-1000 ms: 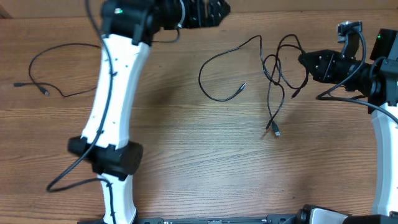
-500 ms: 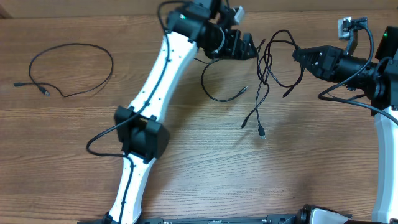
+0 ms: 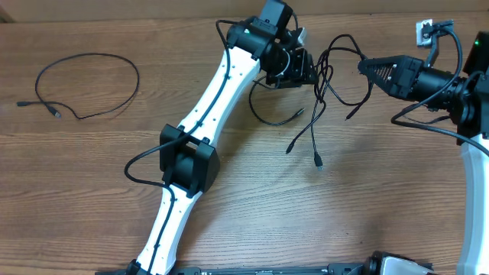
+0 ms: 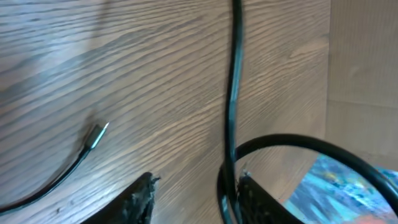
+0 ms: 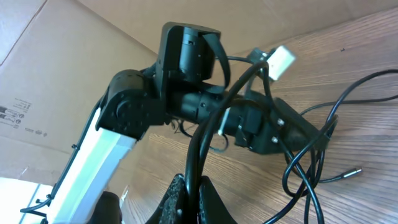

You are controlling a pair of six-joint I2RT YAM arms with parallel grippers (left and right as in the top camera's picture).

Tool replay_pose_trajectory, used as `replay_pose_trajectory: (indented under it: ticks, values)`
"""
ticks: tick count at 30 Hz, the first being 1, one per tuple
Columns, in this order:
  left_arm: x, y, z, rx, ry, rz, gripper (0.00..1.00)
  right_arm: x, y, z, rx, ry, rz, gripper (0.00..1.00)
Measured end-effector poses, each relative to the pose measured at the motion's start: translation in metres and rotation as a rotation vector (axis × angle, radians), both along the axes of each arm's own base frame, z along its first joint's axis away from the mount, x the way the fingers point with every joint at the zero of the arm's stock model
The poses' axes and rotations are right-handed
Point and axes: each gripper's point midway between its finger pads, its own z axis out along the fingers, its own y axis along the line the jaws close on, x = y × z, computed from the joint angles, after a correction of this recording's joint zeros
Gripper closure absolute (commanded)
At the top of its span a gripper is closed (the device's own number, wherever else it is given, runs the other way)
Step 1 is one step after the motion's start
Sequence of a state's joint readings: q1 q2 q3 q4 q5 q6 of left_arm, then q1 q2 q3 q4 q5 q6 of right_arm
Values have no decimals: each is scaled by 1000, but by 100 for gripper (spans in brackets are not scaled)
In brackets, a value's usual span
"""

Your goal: Untangle cables

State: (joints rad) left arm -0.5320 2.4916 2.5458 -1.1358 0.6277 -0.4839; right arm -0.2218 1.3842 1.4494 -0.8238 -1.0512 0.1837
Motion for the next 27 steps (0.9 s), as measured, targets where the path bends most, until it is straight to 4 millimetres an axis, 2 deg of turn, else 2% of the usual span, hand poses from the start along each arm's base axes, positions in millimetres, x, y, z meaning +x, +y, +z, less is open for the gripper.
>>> replay_pose_trajectory:
  ticks: [4, 5, 7, 11, 14, 16, 21, 23, 27]
  values:
    - [-11, -17, -3, 31, -25, -15, 61, -3, 2, 4, 9, -11, 10, 96]
    - [-13, -21, -4, 39, -33, -20, 68, -3, 3, 7, 15, -18, 17, 96]
    - [-18, -27, -5, 53, -43, -27, 96, -4, 5, 11, 28, -33, 31, 96]
    - [-22, -28, -11, 98, -51, -19, 96, -3, 5, 16, 36, -53, 40, 96]
    - [-18, -12, -20, 173, -49, 17, 96, 0, 0, 14, 22, -53, 14, 96]
    - [-14, 5, -27, 238, -45, 43, 96, 6, -11, 8, -8, -39, -43, 96]
    - [4, 49, -37, 338, -41, 102, 96, 21, -59, -31, -181, 105, -320, 96]
    - [12, 63, -38, 356, -42, 123, 96, 20, -85, -50, -275, 195, -467, 95]
    - [36, 97, -33, 374, -74, 182, 96, 11, -125, -74, -415, 315, -663, 79]
